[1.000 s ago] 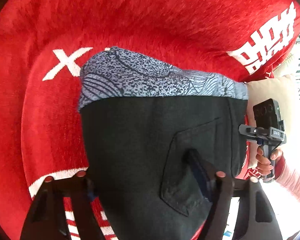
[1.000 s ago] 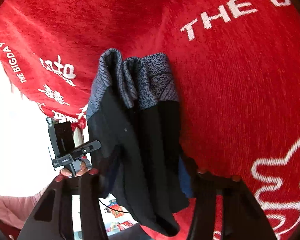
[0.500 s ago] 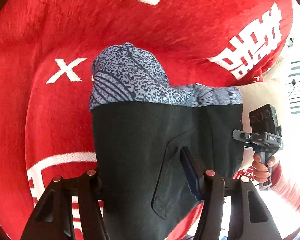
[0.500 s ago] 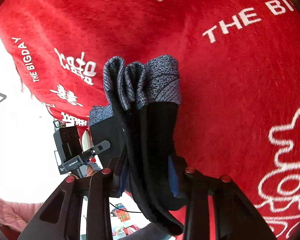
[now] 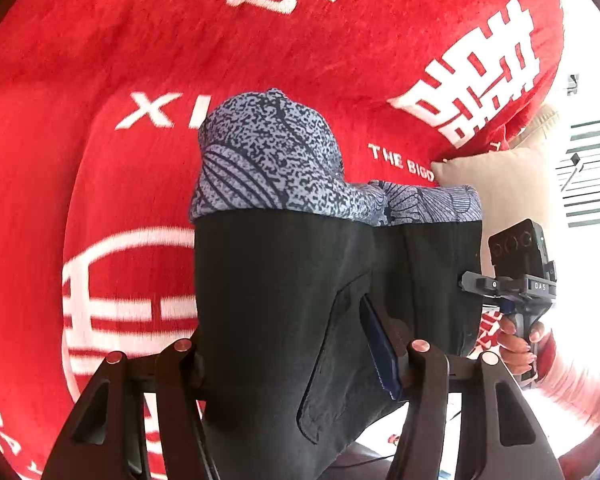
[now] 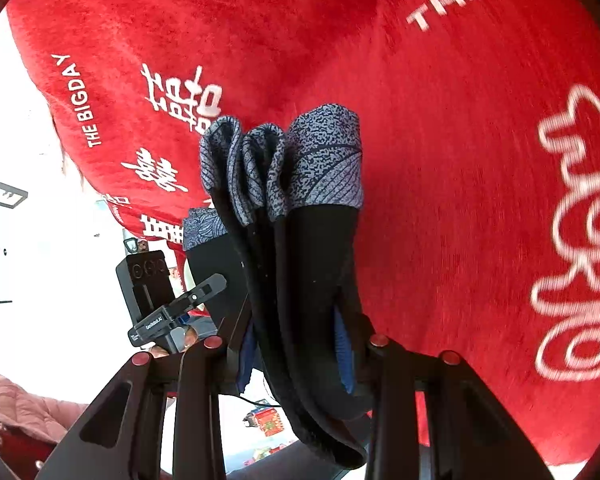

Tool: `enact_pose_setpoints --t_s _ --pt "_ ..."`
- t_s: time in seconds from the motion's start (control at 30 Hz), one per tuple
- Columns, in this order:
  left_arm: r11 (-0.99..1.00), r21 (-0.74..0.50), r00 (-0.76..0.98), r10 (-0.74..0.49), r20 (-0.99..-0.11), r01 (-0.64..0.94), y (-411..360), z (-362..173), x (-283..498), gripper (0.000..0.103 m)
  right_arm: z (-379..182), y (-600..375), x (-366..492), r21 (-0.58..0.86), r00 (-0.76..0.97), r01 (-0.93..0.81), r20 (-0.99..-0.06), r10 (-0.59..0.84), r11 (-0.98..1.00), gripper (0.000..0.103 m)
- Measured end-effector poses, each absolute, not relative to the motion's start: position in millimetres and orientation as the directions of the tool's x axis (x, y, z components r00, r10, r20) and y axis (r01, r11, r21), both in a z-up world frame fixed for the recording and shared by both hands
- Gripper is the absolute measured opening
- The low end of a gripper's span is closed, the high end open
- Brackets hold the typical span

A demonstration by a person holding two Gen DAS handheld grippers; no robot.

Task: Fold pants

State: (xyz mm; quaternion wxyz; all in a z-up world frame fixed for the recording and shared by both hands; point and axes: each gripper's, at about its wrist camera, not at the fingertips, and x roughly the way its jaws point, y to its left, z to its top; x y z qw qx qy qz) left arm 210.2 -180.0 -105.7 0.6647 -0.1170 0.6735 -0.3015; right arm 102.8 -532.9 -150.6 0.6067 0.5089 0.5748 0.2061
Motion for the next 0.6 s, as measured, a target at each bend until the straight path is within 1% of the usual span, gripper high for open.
enact_pose_setpoints --t_s 0.1,0.2,0.3,0.37,0.4,0.43,0.47,0.5,0.53,0.6 --pt "0.803 -0.554 -0.098 -0.547 -0.832 0.222 -178 -115 197 0.061 -161 -529 92 0.846 0.238 0.355 -0.493 0.837 0.398 0.036" --pt "0.827 -0.525 -0.109 -0.514 -0.851 0.202 -173 -134 185 0.061 -176 -523 87 0.821 0.198 0.368 -0.528 0.825 0.437 0.036" --pt "0.858 -0.474 -0.088 -0.466 -0.881 0.199 -165 -152 177 0.061 -186 -520 87 0.787 0.177 0.355 -0.586 0.791 0.504 0.037" --pt "0.870 -0.456 -0.056 -0.454 -0.889 0.188 -162 -159 178 0.070 -188 -520 88 0.761 0.173 0.357 -0.623 0.763 0.541 0.042" --pt "0.880 -0.436 -0.041 -0.437 -0.899 0.187 -162 -160 178 0.077 -188 -518 89 0.737 0.163 0.352 -0.655 0.738 0.577 0.044" --pt "0.891 -0.412 -0.022 -0.416 -0.909 0.191 -164 -162 178 0.081 -188 -516 91 0.703 0.151 0.343 -0.696 0.702 0.623 0.049" --pt "0.894 -0.404 -0.021 -0.408 -0.913 0.191 -163 -163 178 0.082 -187 -515 91 0.676 0.143 0.341 -0.724 0.675 0.653 0.053" --pt "0.899 -0.398 -0.025 -0.400 -0.916 0.184 -164 -163 179 0.082 -184 -512 92 0.647 0.136 0.342 -0.752 0.645 0.682 0.054" --pt "0.911 -0.368 -0.015 -0.372 -0.928 0.183 -165 -156 179 0.082 -176 -511 93 0.606 0.136 0.338 -0.789 0.599 0.721 0.057" --pt "0.932 -0.308 0.036 -0.320 -0.947 0.193 -162 -141 180 0.082 -160 -508 96 0.529 0.145 0.315 -0.847 0.511 0.788 0.058"
